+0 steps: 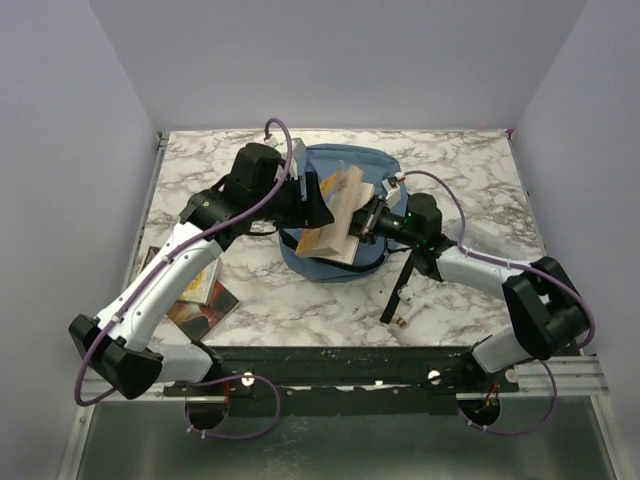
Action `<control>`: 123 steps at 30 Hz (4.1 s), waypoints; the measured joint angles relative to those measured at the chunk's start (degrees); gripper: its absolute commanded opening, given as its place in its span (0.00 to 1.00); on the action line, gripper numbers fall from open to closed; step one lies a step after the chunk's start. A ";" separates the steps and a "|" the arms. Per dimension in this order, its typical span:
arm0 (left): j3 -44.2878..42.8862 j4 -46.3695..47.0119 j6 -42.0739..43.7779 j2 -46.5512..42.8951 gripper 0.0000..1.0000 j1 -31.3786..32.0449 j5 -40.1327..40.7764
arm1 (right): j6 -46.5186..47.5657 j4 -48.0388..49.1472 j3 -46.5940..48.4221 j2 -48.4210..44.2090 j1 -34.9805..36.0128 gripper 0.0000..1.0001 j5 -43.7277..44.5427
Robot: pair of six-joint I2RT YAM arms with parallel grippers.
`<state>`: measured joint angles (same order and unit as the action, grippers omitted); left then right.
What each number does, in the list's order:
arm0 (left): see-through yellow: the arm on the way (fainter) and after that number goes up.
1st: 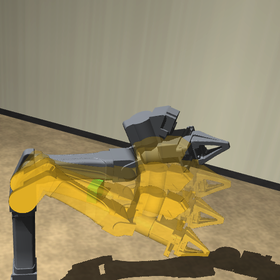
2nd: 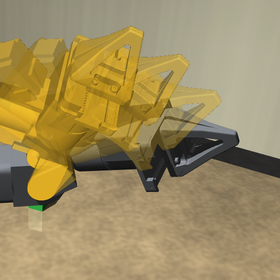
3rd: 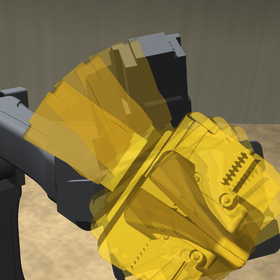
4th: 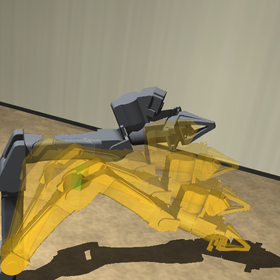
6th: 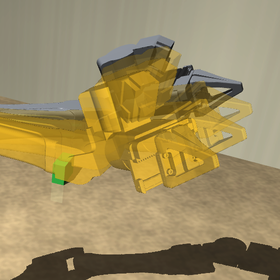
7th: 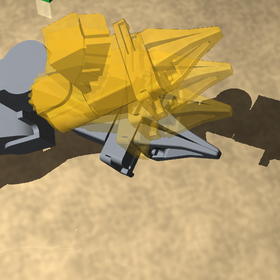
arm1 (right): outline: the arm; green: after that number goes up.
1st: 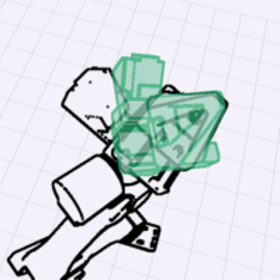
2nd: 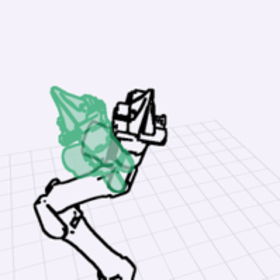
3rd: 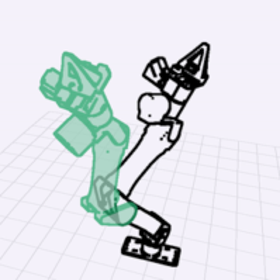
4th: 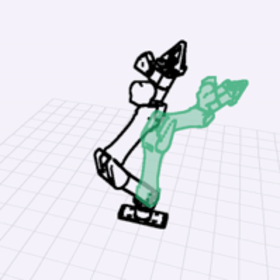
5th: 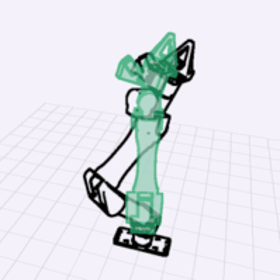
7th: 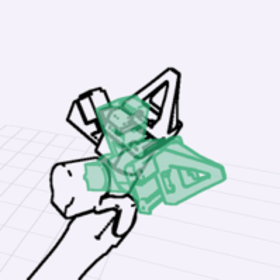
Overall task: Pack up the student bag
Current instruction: Pick up the book at the corner of the board.
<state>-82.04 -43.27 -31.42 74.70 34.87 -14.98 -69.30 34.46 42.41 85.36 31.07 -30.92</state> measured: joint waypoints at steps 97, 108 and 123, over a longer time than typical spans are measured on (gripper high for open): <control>20.02 14.80 16.70 -14.38 0.00 -14.97 -41.55 | 31.17 -18.36 15.67 -5.84 -14.38 0.95 -28.48; 16.24 14.03 18.56 -13.03 0.00 -14.34 -47.39 | 19.04 -3.67 3.58 -14.43 -12.26 0.79 -36.52; 13.86 22.16 2.60 -9.79 0.55 -16.06 -47.36 | -20.87 43.67 -3.34 -1.84 -12.26 0.01 -36.35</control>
<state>-68.18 -21.10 -28.82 64.90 18.81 -62.35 -90.17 78.13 39.07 83.53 18.81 -67.26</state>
